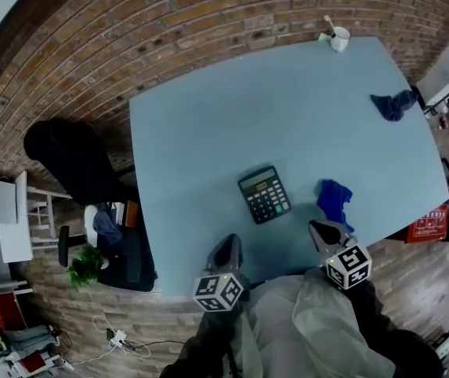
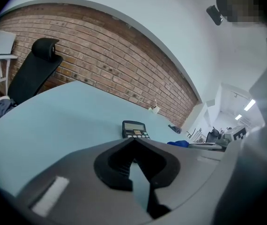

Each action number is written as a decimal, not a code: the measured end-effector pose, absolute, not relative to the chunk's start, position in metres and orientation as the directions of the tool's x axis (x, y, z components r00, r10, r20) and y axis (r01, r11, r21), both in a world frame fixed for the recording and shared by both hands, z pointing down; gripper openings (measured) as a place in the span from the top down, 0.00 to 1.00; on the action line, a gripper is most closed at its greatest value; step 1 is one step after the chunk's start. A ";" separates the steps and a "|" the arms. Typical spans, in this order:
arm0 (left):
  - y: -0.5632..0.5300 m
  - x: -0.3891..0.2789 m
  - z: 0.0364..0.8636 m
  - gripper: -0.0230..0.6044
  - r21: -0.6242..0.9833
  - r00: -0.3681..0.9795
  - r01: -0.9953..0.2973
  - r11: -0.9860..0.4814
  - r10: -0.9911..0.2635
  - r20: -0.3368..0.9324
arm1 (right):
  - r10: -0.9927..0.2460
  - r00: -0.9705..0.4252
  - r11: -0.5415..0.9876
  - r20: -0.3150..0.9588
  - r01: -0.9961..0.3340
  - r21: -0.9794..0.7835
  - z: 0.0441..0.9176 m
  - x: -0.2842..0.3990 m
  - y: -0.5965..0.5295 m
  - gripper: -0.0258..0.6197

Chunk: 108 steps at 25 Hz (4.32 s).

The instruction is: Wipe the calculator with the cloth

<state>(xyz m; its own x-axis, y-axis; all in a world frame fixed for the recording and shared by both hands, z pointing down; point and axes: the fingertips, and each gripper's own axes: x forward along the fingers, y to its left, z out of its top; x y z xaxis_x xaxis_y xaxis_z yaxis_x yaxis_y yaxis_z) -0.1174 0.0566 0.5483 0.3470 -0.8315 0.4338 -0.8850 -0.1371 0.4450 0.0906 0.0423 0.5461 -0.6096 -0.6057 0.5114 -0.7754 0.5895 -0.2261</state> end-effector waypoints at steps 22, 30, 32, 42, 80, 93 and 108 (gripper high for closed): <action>-0.110 -0.057 0.615 0.48 0.251 0.533 -0.839 -0.482 -0.640 0.554 | -0.768 -0.351 0.305 0.536 -0.936 -0.177 0.564 0.201 0.003 0.56; -0.101 -0.058 0.603 0.71 0.390 0.598 -0.801 -0.455 -0.644 0.477 | -0.709 -0.296 0.415 0.640 -0.909 0.040 0.613 0.164 -0.015 0.56; -0.095 -0.061 0.600 0.77 0.471 0.627 -0.771 -0.427 -0.639 0.447 | -0.745 -0.255 0.430 0.616 -0.890 0.152 0.596 0.159 -0.020 0.56; -0.084 -0.066 0.586 0.88 0.688 0.673 -0.643 -0.336 -0.677 0.299 | -0.687 -0.257 0.477 0.680 -0.865 0.155 0.627 0.143 -0.058 0.61; -0.015 -0.124 0.450 0.88 0.764 0.438 -0.600 -0.237 -0.897 0.066 | -0.219 -0.848 0.975 0.483 -0.205 0.083 0.436 -0.083 0.087 0.79; -0.006 -0.130 0.430 0.88 0.832 0.461 -0.473 -0.289 -0.886 -0.046 | -0.417 -0.842 0.903 0.343 -0.428 0.045 0.404 -0.018 0.064 0.79; 0.011 -0.098 0.413 0.88 0.785 0.647 -0.366 -0.499 -0.743 -0.171 | -0.573 -0.805 0.724 0.153 -0.585 -0.365 0.409 0.066 -0.006 0.79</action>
